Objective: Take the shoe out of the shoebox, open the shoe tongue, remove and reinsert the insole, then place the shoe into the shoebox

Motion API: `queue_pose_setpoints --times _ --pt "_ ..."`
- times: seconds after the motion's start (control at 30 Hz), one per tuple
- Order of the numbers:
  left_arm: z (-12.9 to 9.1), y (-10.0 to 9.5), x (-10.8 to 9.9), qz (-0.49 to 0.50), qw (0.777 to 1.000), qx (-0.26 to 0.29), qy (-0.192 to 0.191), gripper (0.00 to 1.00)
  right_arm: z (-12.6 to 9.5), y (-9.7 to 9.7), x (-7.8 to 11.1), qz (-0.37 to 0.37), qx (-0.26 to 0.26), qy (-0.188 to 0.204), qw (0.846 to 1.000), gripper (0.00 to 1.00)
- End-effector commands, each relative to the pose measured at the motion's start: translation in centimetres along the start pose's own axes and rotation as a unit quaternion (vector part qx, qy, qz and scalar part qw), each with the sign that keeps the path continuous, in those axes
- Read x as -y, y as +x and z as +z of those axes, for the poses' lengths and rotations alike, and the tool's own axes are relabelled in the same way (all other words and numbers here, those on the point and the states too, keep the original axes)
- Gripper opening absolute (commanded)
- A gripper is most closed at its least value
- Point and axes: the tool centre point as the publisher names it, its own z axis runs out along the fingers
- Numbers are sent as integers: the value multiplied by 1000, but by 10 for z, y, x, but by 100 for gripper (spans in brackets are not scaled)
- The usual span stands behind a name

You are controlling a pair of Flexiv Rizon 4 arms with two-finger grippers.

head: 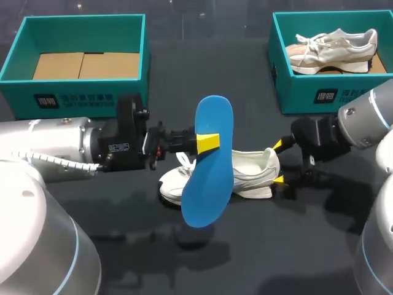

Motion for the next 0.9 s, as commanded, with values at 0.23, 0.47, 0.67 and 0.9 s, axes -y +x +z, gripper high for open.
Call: queue_pose_setpoints --times 0.23,0.47,0.67,0.9 --pt "1 1 -2 0 1000 2 1 0 -6 4 -8 4 1 124 992 100" --pt "1 1 -2 0 1000 2 1 0 -25 1 -32 1 8 238 971 100" --pt "1 1 -2 0 1000 2 1 0 -27 4 -39 -3 4 281 960 100" --pt "1 1 -2 0 1000 2 1 0 -25 3 -42 -4 4 292 956 100"
